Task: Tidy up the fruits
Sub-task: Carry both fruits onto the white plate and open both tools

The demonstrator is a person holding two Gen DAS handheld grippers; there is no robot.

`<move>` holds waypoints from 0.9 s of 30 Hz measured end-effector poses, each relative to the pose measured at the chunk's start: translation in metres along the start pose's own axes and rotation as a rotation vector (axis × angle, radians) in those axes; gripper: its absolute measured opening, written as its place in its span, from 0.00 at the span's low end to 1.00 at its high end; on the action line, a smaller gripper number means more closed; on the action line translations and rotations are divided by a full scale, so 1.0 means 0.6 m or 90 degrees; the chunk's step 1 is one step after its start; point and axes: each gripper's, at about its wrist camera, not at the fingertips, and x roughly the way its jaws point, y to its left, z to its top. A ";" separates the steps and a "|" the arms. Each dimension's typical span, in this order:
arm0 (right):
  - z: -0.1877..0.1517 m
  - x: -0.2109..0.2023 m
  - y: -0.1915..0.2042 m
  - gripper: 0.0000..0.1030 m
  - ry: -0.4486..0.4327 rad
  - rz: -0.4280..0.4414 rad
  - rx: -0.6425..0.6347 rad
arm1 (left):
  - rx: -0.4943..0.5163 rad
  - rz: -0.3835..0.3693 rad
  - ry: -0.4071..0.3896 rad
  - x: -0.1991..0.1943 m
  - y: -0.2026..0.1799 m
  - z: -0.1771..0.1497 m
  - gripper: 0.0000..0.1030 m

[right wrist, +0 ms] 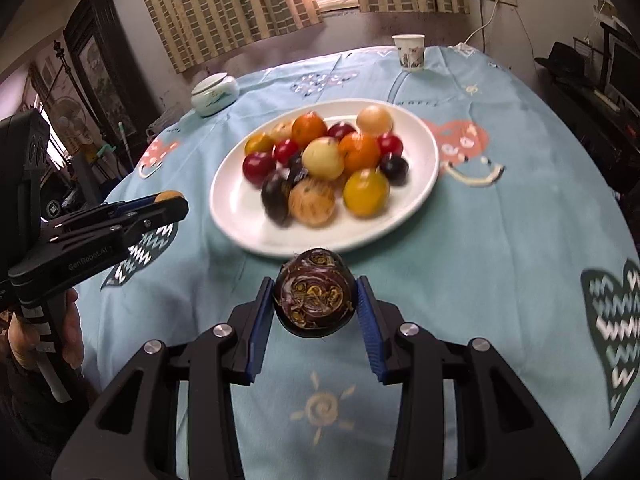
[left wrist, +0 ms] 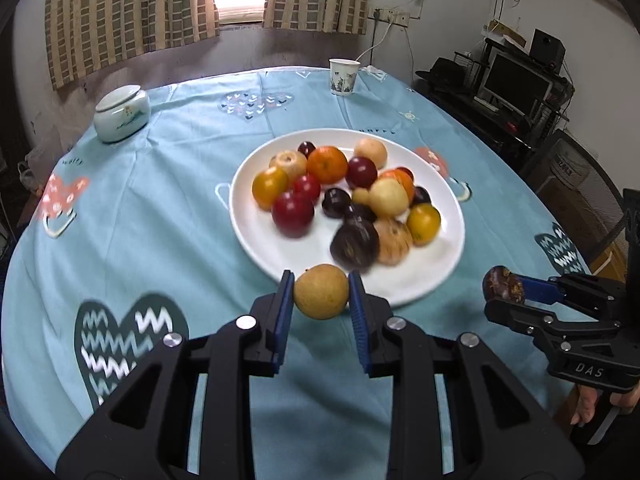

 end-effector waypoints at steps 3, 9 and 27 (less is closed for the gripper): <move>0.052 0.023 -0.015 0.40 0.000 -0.016 0.002 | 0.011 0.011 0.014 0.039 -0.003 0.039 0.27; 0.114 0.089 -0.060 0.40 0.015 -0.058 0.029 | 0.004 -0.006 0.025 0.087 0.001 0.065 0.27; 0.139 0.094 -0.064 0.72 -0.086 -0.082 0.000 | -0.056 -0.005 0.002 0.103 0.041 0.073 0.75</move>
